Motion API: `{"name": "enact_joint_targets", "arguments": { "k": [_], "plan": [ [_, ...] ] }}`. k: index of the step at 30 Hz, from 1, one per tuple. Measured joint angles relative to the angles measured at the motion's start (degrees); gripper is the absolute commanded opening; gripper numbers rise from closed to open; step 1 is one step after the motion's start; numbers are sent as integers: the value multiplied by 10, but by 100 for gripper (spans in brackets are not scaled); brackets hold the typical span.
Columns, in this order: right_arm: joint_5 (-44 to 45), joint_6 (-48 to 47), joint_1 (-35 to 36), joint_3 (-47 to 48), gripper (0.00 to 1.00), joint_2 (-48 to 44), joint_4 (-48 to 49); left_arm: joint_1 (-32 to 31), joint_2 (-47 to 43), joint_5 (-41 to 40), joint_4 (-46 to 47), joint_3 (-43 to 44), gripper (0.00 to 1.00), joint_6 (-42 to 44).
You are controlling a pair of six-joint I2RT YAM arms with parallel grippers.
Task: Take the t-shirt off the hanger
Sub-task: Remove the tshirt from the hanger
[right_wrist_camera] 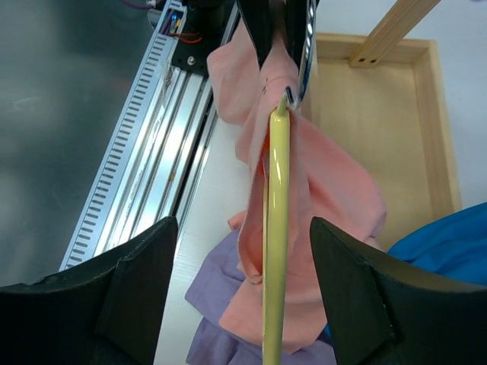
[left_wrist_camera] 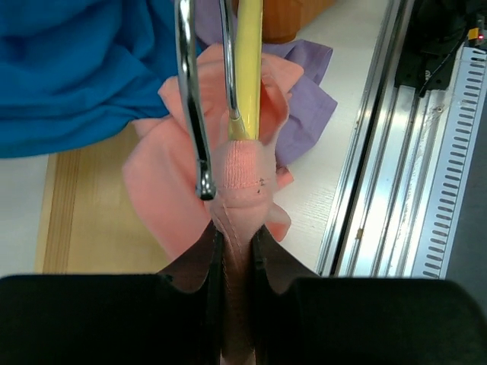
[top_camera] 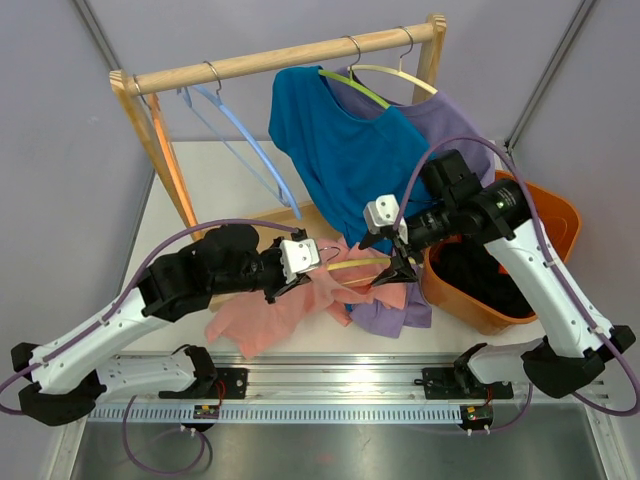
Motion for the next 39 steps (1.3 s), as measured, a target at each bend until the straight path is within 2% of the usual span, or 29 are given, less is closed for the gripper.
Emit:
{"name": "enact_joint_targets", "arguments": {
  "k": [5, 7, 8, 9, 11, 16, 17, 18, 20, 21, 24, 30, 31, 32, 33, 37, 39],
  "plan": [
    [35, 10, 11, -9, 75, 23, -4, 4, 8, 38, 9, 14, 0, 42],
    [48, 20, 12, -14, 67, 29, 1, 5, 11, 47, 11, 16, 0, 51],
    [52, 25, 14, -17, 60, 31, 4, 7, 12, 50, 11, 16, 0, 54],
    [58, 30, 15, -22, 41, 32, 8, 8, 13, 53, 11, 16, 0, 57],
    [63, 40, 19, -32, 24, 33, 11, 12, 14, 55, 13, 16, 0, 59],
    [73, 59, 22, -53, 0, 32, 23, 25, 9, 58, 29, 1, 1, 56],
    [78, 63, 23, -55, 0, 31, 24, 26, 5, 57, 37, -8, 11, 53],
    [82, 64, 24, -56, 0, 30, 24, 26, 0, 57, 46, -18, 15, 49],
    [90, 64, 24, -59, 0, 26, 24, 26, -8, 56, 63, -33, 30, 39],
    [93, 64, 23, -61, 0, 21, 23, 26, -11, 51, 68, -38, 43, 35],
    [114, 63, -5, -79, 0, -9, 5, 34, -37, 21, 75, -52, 56, 18],
    [136, 54, -53, -92, 0, -60, -17, 39, -87, -29, 70, -82, 60, 0],
    [138, 53, -56, -92, 0, -64, -19, 40, -91, -37, 69, -88, 65, -2],
    [138, 52, -60, -92, 0, -69, -20, 42, -93, -43, 69, -93, 75, -6],
    [138, 52, -62, -92, 0, -73, -21, 43, -93, -48, 69, -98, 77, -9],
    [138, 60, -64, -89, 0, -72, -25, 43, -84, -52, 73, -112, 77, -40],
    [138, 68, -65, -84, 0, -64, -27, 43, -71, -54, 77, -113, 71, -58]
  ]
}}
